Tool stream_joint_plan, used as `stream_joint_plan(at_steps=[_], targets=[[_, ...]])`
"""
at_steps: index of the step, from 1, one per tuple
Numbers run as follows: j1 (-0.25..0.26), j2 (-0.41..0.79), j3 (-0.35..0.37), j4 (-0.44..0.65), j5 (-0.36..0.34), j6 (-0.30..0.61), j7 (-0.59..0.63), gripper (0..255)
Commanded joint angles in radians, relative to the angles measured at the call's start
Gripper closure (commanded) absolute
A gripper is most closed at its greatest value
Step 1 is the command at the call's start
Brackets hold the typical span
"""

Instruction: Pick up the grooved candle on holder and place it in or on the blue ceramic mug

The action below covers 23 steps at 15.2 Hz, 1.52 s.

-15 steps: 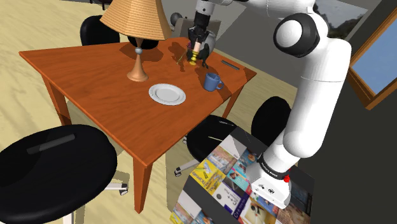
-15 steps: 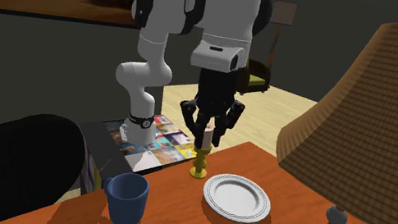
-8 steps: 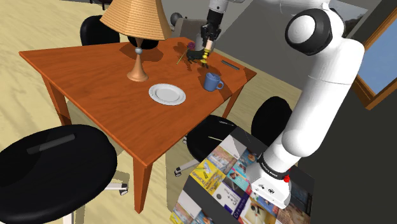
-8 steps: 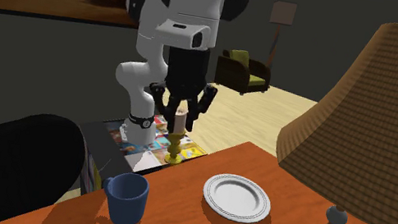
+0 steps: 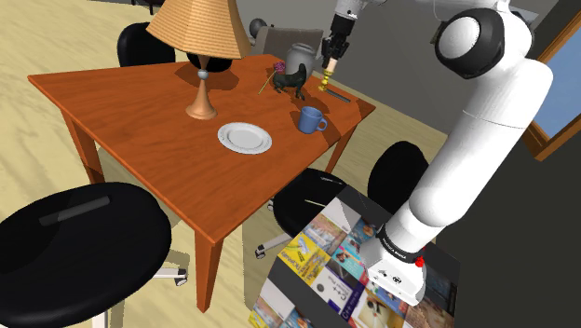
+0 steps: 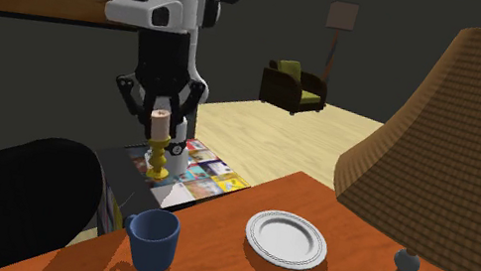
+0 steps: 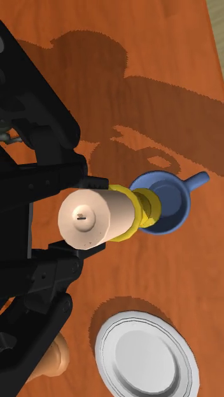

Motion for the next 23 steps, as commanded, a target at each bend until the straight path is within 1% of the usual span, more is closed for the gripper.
stream_joint_plan(at_steps=[1, 9, 20, 23], targets=[[-0.008, -0.017, -0.006, -0.035, -0.004, 0.018, -0.017, 255], [-0.004, -0.026, -0.005, -0.154, -0.005, 0.129, -0.016, 255], [-0.003, -0.011, -0.003, -0.289, 0.0, 0.278, -0.021, 255], [-0.003, -0.011, -0.003, -0.29, 0.0, 0.278, -0.021, 255]])
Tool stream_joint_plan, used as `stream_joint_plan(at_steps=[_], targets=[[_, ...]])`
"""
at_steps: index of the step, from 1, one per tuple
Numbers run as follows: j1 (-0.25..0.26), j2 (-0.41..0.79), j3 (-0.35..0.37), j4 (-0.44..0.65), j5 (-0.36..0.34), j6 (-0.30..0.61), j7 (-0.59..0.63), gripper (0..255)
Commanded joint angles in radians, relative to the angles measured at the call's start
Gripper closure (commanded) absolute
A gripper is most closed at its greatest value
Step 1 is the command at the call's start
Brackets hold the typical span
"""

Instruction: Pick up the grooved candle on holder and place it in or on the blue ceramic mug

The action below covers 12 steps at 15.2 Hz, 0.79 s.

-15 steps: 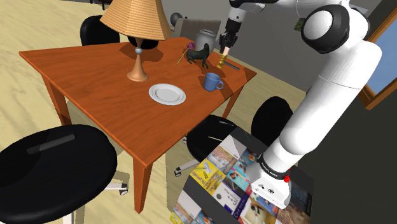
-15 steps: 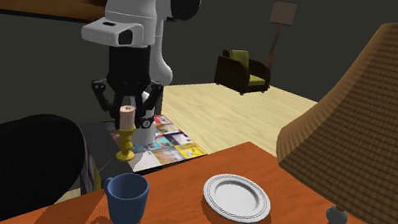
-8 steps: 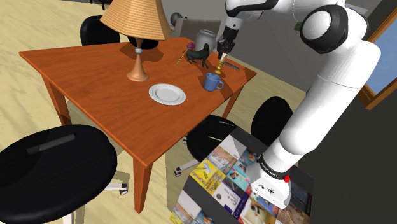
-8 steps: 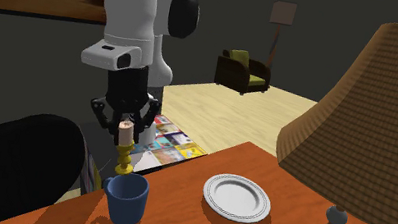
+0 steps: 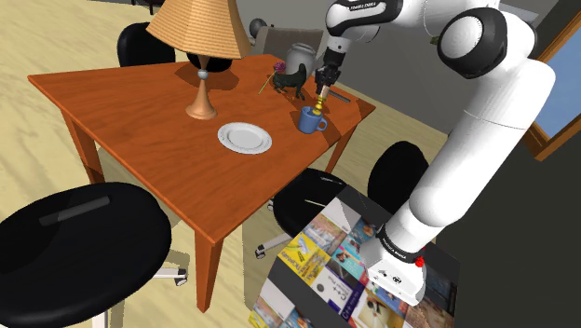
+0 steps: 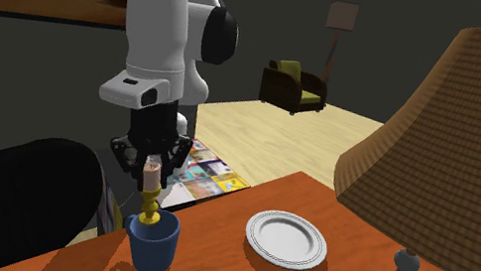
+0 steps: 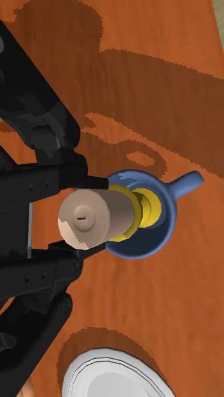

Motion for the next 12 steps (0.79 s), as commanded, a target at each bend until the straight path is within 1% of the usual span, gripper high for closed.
stream_joint_plan(at_steps=[1, 5, 6, 11, 12], targets=[[0.0, 0.001, 0.0, -0.001, 0.0, 0.002, 0.0, 255], [0.0, 0.001, 0.0, -0.001, 0.0, 0.002, 0.0, 255], [0.0, 0.001, 0.0, -0.001, 0.0, 0.002, 0.0, 0], [0.0, 0.001, 0.0, -0.001, 0.0, 0.002, 0.0, 0], [0.0, -0.004, 0.0, 0.027, -0.002, -0.03, 0.001, 0]])
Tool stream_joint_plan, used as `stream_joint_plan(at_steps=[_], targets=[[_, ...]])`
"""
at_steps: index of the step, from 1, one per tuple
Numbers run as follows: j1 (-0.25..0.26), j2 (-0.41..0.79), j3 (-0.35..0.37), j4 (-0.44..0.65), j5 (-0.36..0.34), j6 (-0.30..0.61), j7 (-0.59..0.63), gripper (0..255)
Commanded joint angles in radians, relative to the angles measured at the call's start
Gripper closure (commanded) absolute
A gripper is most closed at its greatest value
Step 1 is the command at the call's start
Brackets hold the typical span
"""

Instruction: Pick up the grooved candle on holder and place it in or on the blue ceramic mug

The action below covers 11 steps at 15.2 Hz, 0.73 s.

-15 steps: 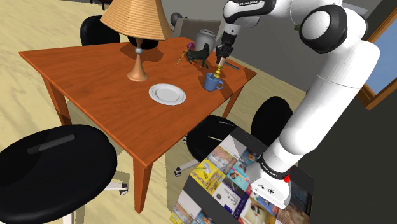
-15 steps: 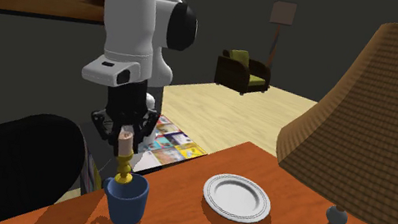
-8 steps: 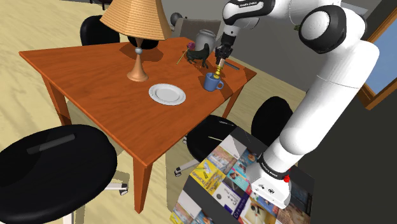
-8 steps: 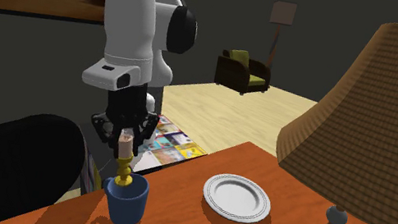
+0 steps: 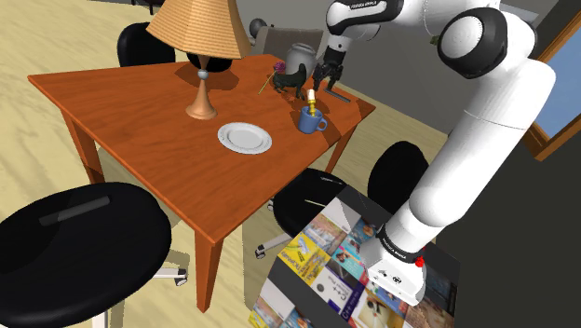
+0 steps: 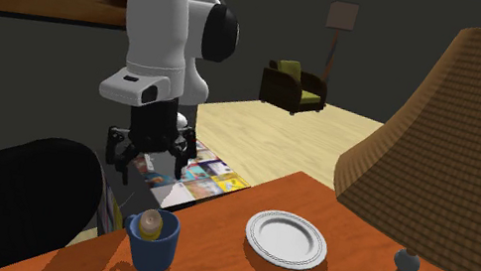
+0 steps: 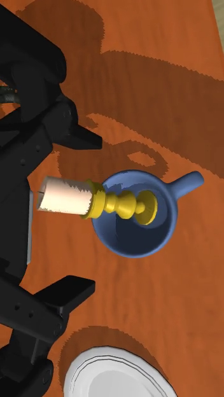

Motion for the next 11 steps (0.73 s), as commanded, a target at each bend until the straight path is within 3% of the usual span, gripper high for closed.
stream_joint_plan(at_steps=[1, 3, 11], targets=[[-0.001, -0.006, -0.001, 0.046, -0.002, -0.052, 0.001, 0], [-0.002, -0.009, -0.002, 0.103, -0.004, -0.112, 0.002, 0], [-0.002, -0.009, -0.002, 0.103, -0.004, -0.112, 0.002, 0]])
